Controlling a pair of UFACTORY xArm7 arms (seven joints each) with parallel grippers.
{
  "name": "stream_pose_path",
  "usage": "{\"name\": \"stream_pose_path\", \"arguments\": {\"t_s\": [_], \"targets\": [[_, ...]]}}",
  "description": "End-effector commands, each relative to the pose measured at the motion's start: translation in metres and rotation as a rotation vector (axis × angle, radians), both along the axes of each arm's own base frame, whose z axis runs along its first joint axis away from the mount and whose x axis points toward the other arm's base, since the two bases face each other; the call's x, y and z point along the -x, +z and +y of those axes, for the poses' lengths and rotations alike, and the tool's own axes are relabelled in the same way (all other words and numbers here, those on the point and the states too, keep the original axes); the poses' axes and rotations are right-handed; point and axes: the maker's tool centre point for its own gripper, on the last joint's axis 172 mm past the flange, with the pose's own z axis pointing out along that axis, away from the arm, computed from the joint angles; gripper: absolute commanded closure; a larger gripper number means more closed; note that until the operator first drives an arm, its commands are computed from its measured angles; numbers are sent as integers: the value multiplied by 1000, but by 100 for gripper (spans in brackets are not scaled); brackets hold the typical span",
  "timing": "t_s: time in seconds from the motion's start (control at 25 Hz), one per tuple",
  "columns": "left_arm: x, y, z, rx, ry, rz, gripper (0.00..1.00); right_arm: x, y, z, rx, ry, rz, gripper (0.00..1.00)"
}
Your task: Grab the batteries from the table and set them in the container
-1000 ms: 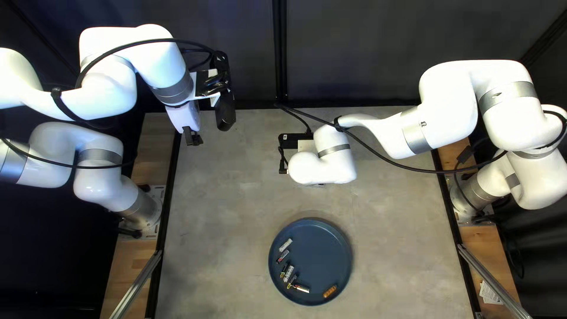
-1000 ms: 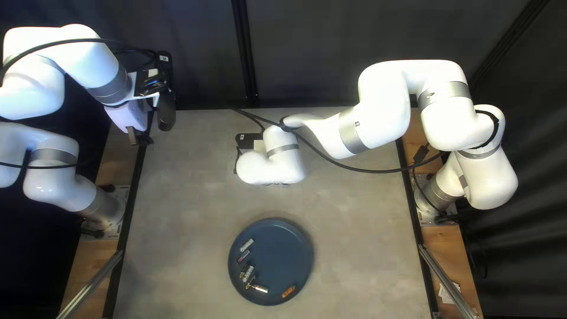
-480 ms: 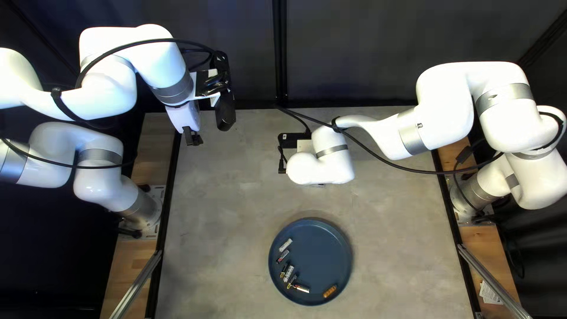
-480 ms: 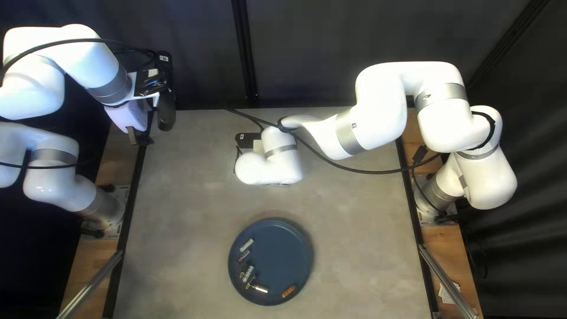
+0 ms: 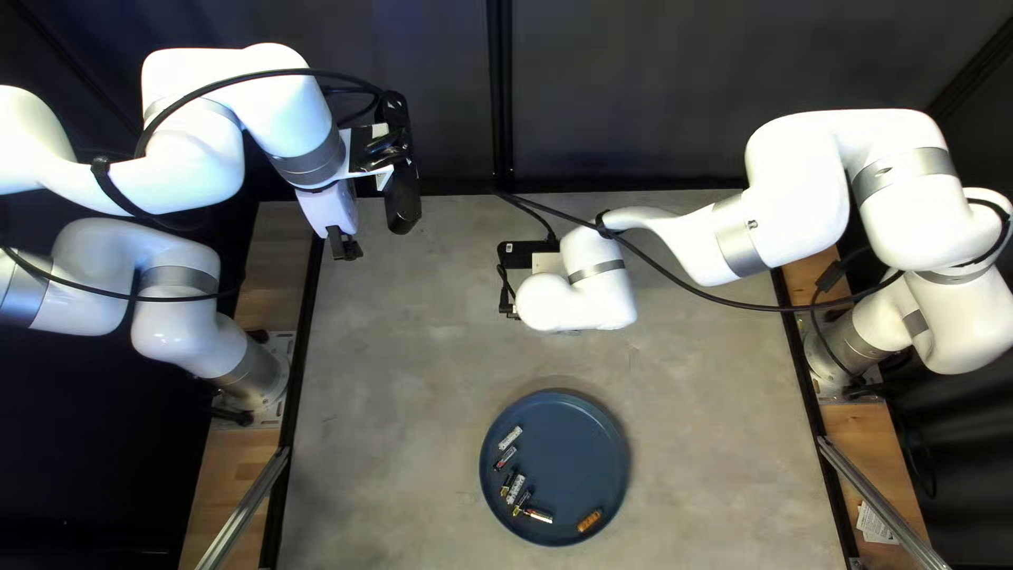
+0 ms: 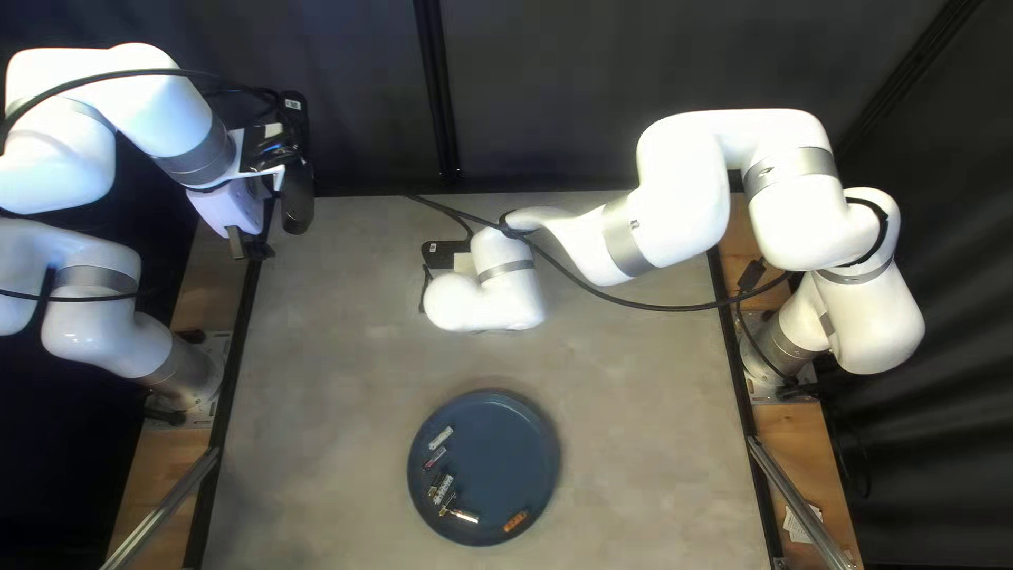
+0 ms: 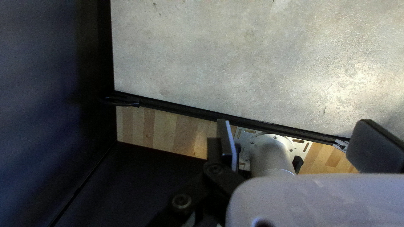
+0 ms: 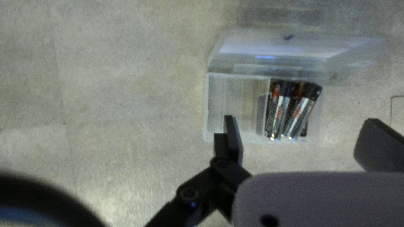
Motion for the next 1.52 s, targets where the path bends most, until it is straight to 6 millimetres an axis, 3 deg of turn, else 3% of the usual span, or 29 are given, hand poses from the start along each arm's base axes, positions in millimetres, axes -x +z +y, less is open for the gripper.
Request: {"name": "stream_pose_path", "arguments": {"t_s": [0.04, 0.2, 0.48, 0.92, 1.0, 1.24, 1.52], "targets": [[0, 0, 0, 0, 0, 0, 0, 1, 14, 22, -43, 41, -39, 0], [0, 0, 0, 0, 0, 0, 0, 1, 23, 50, -95, 128, -58, 0], [0, 0, 0, 0, 0, 0, 0, 10, 50, 118, -282, 471, -112, 0], [0, 0, 0, 0, 0, 0, 0, 13, 49, 124, -282, 540, -82, 0], [0, 0, 0, 0, 0, 0, 0, 8, 47, 130, -272, 634, -71, 0], [0, 0, 0, 0, 0, 0, 0, 1, 38, 158, -218, 1178, -37, 0], [0, 0, 0, 0, 0, 0, 0, 0, 38, 157, -230, 1225, -38, 0]]}}
